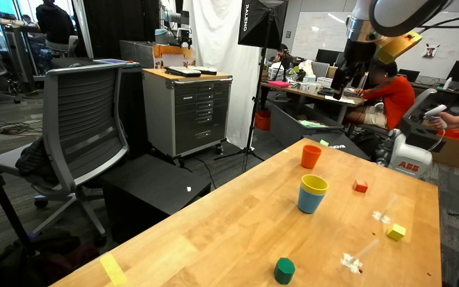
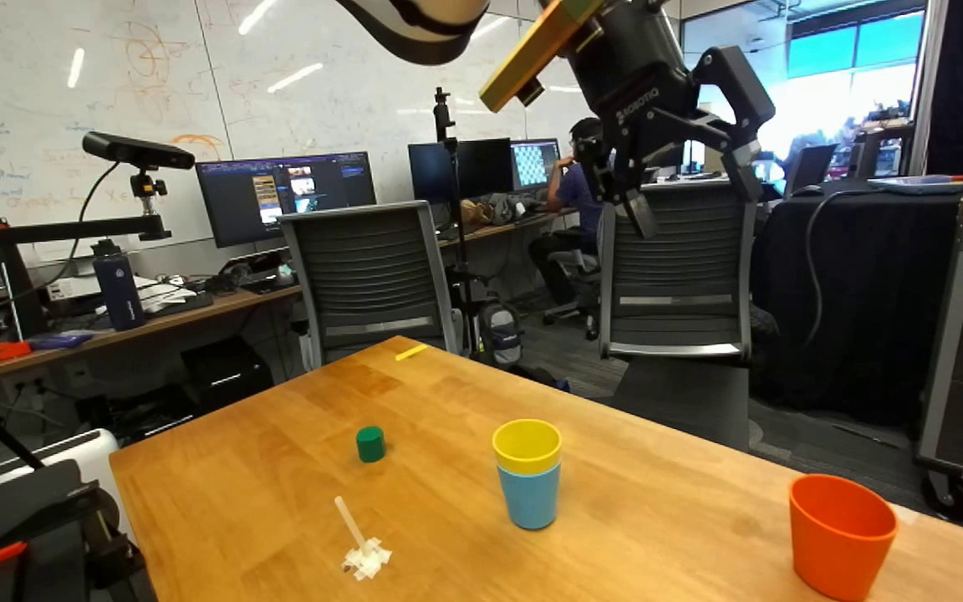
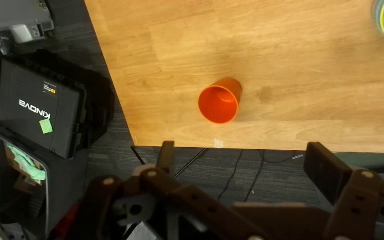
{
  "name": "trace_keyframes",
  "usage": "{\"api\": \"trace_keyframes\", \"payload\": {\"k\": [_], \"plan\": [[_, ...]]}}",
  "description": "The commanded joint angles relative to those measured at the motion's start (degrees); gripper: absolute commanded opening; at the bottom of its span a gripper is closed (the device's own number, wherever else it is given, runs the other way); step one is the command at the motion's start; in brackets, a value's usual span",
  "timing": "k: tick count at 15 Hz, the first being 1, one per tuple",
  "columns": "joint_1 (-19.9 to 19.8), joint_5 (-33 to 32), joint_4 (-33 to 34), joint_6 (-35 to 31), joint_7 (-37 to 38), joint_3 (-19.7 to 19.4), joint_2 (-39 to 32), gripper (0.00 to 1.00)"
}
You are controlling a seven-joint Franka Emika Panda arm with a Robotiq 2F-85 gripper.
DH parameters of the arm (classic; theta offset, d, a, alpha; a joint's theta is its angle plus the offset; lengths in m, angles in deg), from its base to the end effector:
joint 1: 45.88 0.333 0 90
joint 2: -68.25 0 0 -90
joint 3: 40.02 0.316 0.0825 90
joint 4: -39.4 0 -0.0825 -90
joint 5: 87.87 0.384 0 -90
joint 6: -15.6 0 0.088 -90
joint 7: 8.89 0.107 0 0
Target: Put the yellow cup in the blue cup then pick the orange cup and put it in the yellow cup
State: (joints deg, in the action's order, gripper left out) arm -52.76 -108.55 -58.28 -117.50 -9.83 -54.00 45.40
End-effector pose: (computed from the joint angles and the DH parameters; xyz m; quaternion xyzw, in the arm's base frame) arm 0.6401 -0.2314 0.3915 0.9747 -0.0484 0.0718 0.2063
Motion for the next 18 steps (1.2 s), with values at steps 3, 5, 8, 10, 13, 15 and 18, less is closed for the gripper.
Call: {"api": "trace_keyframes", "payload": {"k": [3,5,8,10,13,15,18], "plan": [[-0.52,1.06,14.94,4.66,-1.05,2.16,-12.14,1.00],[-0.81,1.72,18.99,5.37,-1.46,2.78,-16.18,1.00],[-0.97,2.39,24.79,6.82,-1.79,3.30,-22.11,1.00],[-1.20,3.10,27.78,7.47,-2.06,3.37,-25.10,1.00],[-1.68,3.98,32.34,8.77,-2.35,3.35,-29.48,1.00],[-2.56,4.94,34.57,9.20,-2.59,3.57,-31.87,1.00],[-3.59,5.82,37.32,10.38,-2.57,3.15,-35.06,1.00]]}}
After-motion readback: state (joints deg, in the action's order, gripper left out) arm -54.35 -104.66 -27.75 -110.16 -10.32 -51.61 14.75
